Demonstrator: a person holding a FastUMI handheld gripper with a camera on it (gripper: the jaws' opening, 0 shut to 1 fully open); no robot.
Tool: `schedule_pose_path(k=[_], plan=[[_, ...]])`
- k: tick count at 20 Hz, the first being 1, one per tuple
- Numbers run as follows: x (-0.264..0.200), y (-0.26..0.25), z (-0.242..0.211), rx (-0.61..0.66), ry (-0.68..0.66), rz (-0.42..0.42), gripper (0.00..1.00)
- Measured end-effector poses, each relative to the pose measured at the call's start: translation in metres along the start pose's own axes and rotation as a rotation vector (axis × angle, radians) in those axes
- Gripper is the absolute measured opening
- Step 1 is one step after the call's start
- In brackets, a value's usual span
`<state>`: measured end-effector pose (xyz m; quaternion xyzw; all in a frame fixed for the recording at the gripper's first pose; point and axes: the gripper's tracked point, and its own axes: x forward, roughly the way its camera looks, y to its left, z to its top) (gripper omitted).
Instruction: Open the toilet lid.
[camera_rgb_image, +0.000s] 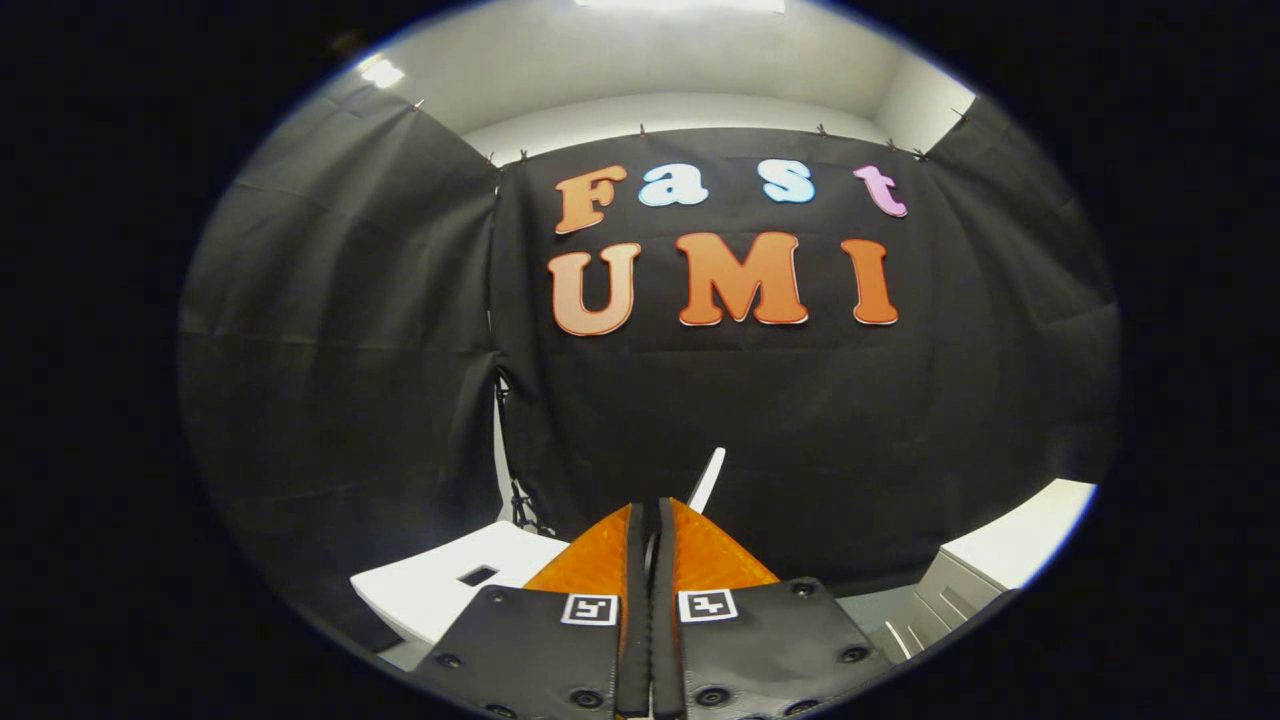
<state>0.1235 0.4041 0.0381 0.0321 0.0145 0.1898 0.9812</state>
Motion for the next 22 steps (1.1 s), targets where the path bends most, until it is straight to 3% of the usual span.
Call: schedule_pose_path(k=[7, 14, 20, 22], plan=[[0.028, 0.12, 0.011, -0.001, 0.005, 0.121, 0.09], [0.04, 0.22, -0.009, -0.04, 0.033, 0.218, 0.09], [0.046, 0.25, -0.018, -0.087, 0.024, 0.208, 0.09], [0.043, 0.245, -0.013, -0.099, 0.008, 0.195, 0.15]])
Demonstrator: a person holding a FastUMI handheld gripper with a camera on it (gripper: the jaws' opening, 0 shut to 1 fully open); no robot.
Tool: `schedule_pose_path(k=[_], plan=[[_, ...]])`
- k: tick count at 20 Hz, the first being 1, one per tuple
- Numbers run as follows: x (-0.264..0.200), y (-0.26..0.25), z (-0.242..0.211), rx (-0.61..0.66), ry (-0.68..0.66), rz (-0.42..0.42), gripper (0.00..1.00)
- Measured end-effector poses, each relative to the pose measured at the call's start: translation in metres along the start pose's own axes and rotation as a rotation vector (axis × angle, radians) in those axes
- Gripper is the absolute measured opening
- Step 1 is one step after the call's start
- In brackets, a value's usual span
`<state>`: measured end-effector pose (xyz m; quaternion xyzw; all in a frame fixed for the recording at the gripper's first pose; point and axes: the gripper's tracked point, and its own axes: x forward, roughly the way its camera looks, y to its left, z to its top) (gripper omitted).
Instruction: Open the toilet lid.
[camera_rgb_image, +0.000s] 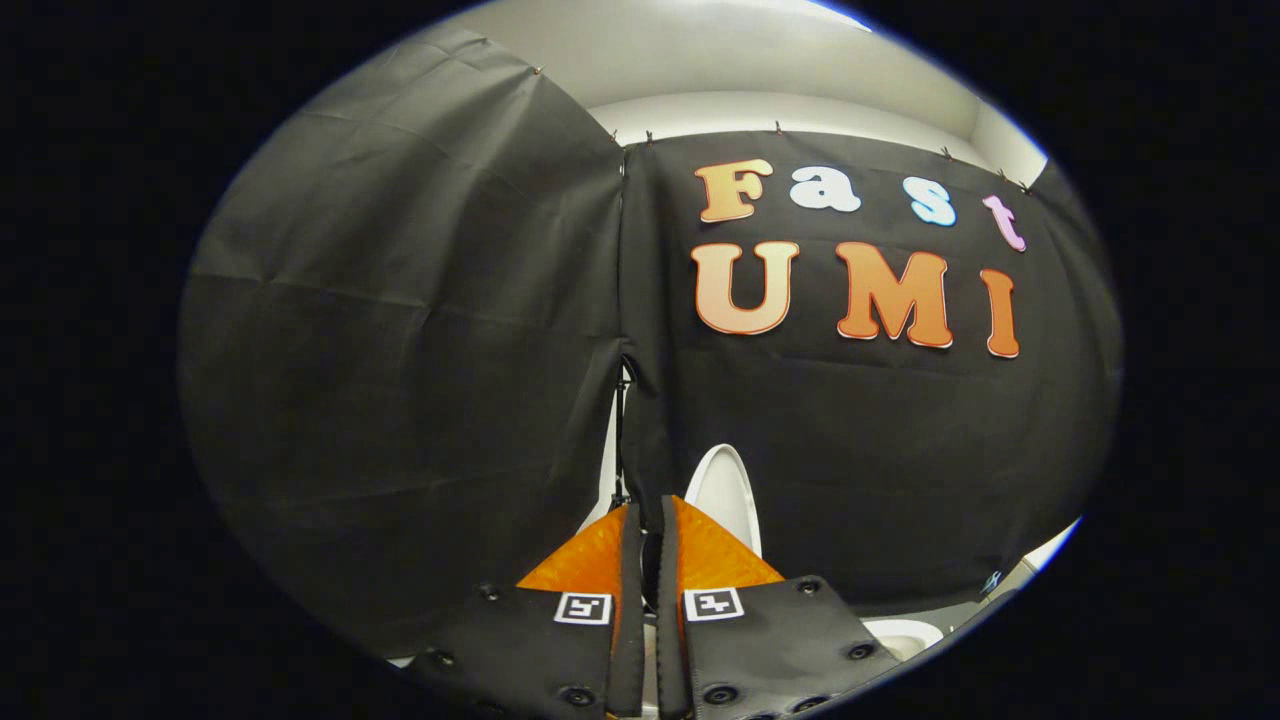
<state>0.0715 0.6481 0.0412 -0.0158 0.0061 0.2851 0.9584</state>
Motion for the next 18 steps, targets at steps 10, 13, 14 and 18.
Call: schedule_pose_path(k=[10, 13, 14, 18], plan=[[-0.045, -0.045, 0.07, 0.091, -0.106, 0.096, 0.97], [-0.067, -0.117, 0.09, 0.069, -0.136, 0.086, 0.98], [-0.076, -0.149, 0.09, 0.065, -0.134, 0.065, 0.98], [-0.12, -0.273, 0.084, 0.009, -0.149, -0.04, 0.98]])
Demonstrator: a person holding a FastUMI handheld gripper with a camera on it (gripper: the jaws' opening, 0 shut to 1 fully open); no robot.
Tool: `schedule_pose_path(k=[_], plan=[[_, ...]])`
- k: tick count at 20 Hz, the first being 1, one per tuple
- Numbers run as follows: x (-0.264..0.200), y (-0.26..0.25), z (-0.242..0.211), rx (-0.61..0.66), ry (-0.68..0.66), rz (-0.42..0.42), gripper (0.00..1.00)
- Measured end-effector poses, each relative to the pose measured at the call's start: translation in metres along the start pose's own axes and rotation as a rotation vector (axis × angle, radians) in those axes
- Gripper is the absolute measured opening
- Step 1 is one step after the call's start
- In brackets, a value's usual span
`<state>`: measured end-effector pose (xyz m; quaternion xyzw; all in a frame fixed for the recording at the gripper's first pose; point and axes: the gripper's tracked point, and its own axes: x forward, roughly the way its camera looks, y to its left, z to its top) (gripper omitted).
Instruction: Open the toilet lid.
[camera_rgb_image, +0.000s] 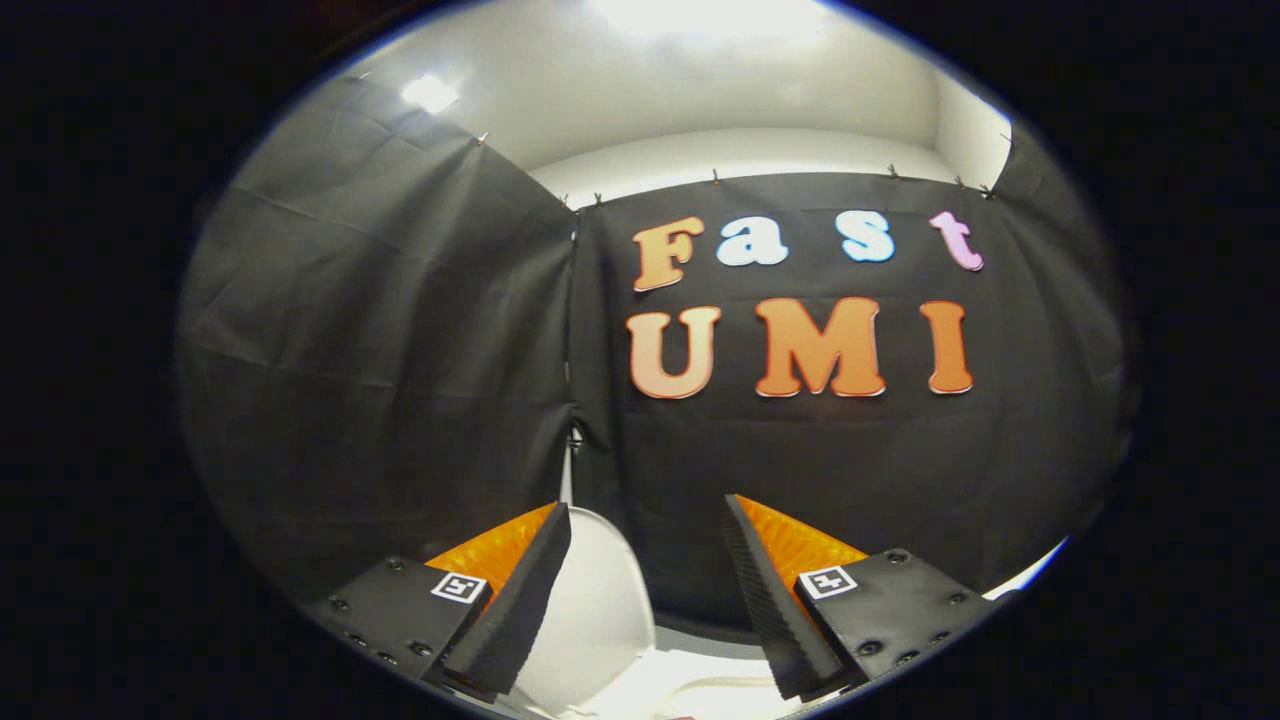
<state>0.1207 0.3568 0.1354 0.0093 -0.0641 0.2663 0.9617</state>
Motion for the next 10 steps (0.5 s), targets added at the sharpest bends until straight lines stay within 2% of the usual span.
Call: schedule_pose_path(k=[4, 10], plan=[[-0.058, -0.106, -0.024, -0.105, 0.036, -0.137, 0.98], [-0.15, -0.209, -0.095, -0.068, 0.153, -0.284, 0.98]])
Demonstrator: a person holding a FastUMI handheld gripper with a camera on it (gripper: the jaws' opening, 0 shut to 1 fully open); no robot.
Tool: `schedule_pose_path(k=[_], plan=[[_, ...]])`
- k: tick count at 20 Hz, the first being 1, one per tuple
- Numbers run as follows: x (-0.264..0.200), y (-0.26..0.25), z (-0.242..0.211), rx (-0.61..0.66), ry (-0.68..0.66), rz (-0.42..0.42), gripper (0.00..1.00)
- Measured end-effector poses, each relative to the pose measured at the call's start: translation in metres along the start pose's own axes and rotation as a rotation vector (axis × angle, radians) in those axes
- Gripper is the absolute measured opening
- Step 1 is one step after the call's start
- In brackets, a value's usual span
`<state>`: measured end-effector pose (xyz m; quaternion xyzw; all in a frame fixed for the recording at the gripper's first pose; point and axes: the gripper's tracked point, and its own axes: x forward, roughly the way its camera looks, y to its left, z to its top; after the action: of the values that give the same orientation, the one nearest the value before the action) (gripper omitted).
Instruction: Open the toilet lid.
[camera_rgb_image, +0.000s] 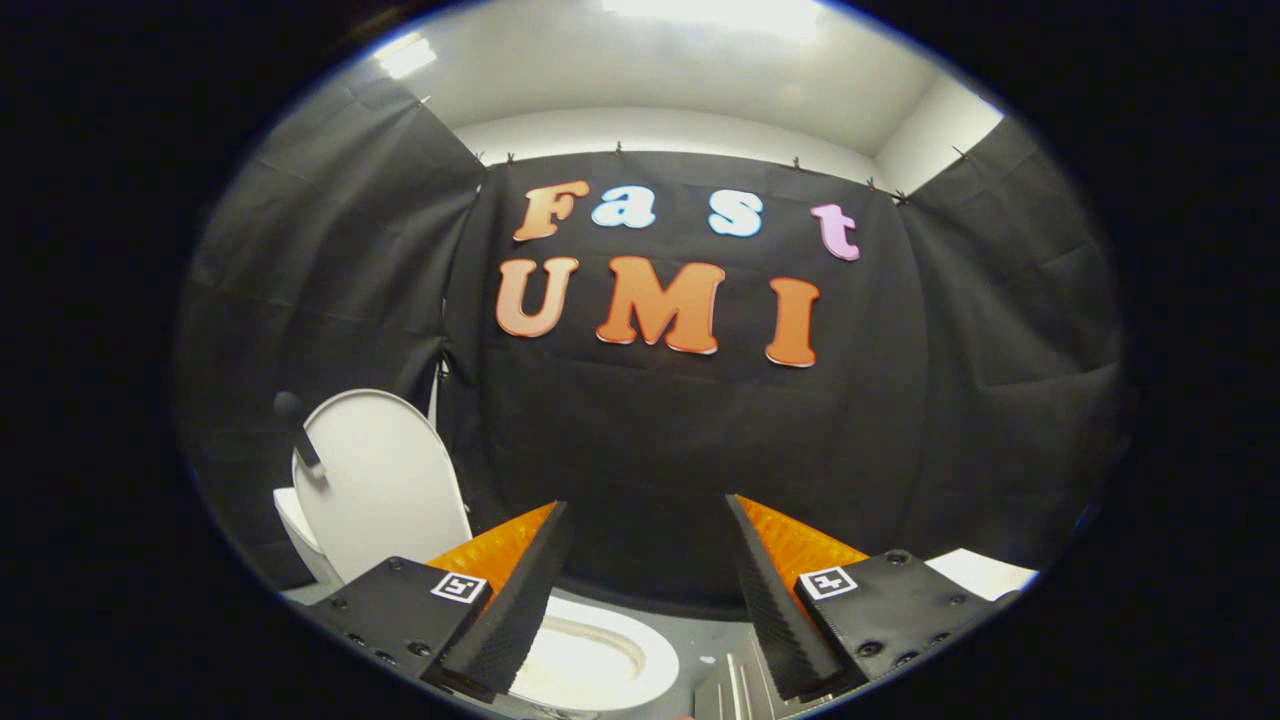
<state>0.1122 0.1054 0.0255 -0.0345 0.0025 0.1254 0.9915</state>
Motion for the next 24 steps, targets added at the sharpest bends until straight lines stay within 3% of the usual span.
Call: schedule_pose_path(k=[7, 11, 24], plan=[[-0.047, -0.079, -0.079, 0.042, 0.092, -0.158, 0.98], [-0.057, -0.083, -0.087, 0.09, 0.1, -0.184, 0.98], [-0.071, -0.086, -0.076, 0.071, 0.092, -0.197, 0.99]])
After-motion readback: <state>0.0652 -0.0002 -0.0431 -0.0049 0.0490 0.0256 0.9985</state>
